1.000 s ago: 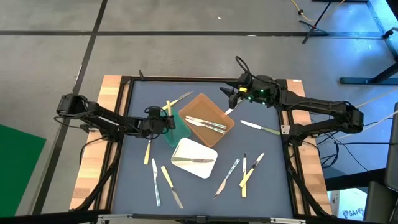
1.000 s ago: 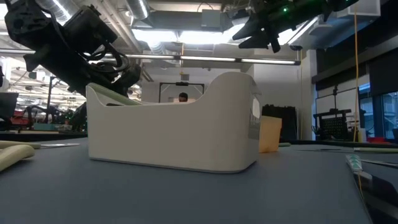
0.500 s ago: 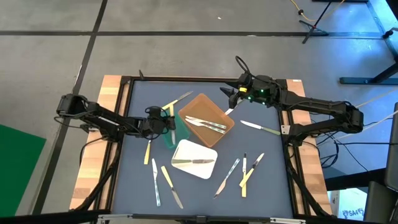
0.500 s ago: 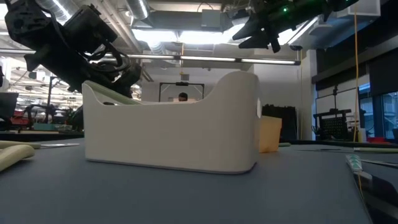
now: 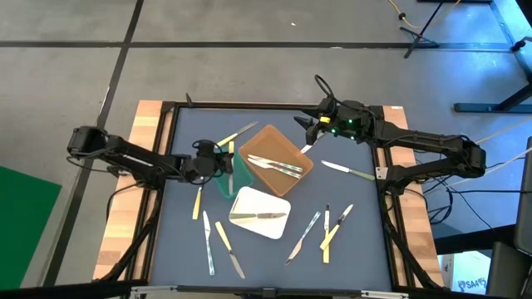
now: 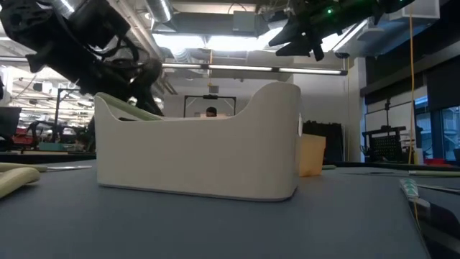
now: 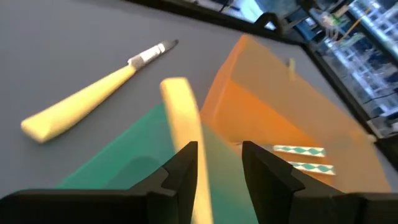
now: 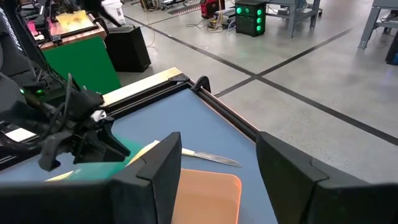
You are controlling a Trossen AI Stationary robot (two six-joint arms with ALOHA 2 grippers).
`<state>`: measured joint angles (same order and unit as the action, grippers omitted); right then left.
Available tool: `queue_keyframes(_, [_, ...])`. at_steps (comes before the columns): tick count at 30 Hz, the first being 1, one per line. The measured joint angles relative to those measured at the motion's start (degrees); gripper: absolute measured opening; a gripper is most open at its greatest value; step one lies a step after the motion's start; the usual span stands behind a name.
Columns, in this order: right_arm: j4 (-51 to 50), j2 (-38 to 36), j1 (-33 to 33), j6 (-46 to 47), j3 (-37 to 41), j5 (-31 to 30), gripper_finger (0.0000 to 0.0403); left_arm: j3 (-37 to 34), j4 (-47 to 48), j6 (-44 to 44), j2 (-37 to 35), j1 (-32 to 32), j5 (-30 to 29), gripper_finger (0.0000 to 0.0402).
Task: Sort silverware by color (type)
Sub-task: Put the yellow table knife into the green bin
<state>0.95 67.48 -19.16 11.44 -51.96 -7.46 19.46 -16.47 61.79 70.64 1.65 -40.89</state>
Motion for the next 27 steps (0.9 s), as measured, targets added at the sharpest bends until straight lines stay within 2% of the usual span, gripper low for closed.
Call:
queue_keyframes(10, [0.0, 0.0, 0.0, 0.0, 0.0, 0.0, 0.0195, 0.0, 0.14, -7.37, -8.02, -0.29, -2.07, 0.0119])
queue_keyframes(16, [-0.02, 0.0, 0.0, 0.0, 0.0, 0.0, 0.0195, 0.0, -0.06, -15.56, -13.52, -4.4, -2.59, 0.0119])
queue_keyframes(21, [-1.11, 0.0, 0.0, 0.0, 0.0, 0.0, 0.0195, 0.23, -1.38, -24.86, -17.71, -11.52, 2.61, 0.0119])
queue_keyframes(27, [-2.78, 0.02, 0.01, 0.0, 0.0, 0.02, 0.0195, 4.03, -0.5, -35.42, -18.95, -22.64, 15.88, 0.0119])
